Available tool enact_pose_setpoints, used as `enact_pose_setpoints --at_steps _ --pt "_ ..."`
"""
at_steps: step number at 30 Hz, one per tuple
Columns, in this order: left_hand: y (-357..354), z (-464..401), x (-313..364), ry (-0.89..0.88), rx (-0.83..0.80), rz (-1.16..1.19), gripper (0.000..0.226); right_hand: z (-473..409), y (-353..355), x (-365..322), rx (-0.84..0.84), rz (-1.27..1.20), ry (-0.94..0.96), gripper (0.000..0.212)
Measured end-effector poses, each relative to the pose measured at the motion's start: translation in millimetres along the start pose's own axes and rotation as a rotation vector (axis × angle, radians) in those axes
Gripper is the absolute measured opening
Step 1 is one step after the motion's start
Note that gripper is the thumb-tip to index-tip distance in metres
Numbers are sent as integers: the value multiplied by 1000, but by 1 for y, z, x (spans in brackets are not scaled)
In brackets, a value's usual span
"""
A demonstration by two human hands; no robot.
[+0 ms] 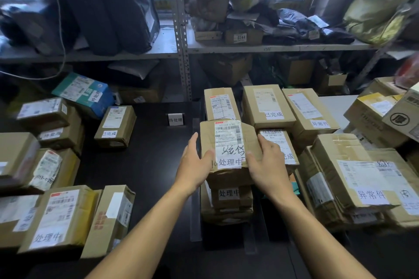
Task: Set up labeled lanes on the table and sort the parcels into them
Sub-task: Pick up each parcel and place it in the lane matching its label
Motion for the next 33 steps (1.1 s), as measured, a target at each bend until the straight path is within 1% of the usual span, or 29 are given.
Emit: enact_pose_setpoints --at_steps 2,4,6,8,10,14,17,20,21,23,26,30,33 --pt "6 1 0 -26 36 -18 69 2 0 -9 32 112 42 64" --pt "16 2 -2 -53 83 -30 67 0 -3 -23 86 185 157 61" --pt "32 4 -8 -86 129 -33 63 -4 -13 -44 118 176 282 59" --pt "56 6 -15 -108 190 -25 58 -7 -32 -67 101 96 362 58" --pt "83 5 -26 -103 266 -15 53 -8 -59 -90 30 0 417 57" --pt "141 6 -66 0 390 -1 45 -3 -122 -126 -139 -92 494 56" --pt "185 12 -105 99 466 60 40 7 -174 -145 -270 -136 511 56" --pt "221 19 -146 204 526 98 25 18 -226 -159 -436 -145 465 57" --pt "228 21 -159 239 522 85 23 22 -243 -161 -486 -138 437 57" --pt "231 23 -183 287 487 38 25 30 -273 -159 -585 -110 374 54" --pt "219 18 -204 277 406 -72 32 40 -304 -150 -683 -80 300 48" --pt "194 -2 -215 252 311 -392 34 46 -323 -139 -767 -92 222 53" --pt "180 -14 -231 312 207 -613 51 47 -325 -133 -792 -145 199 52"
Point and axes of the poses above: each hand's wrist, its own z-axis away from the middle knuckle, its own y-axis out of the back of the hand, x = y × z, the point moved 1 cm from there along -z, towards the middle knuckle, and after that the axes turned 14 degrees about y, right-handed, at the moved point
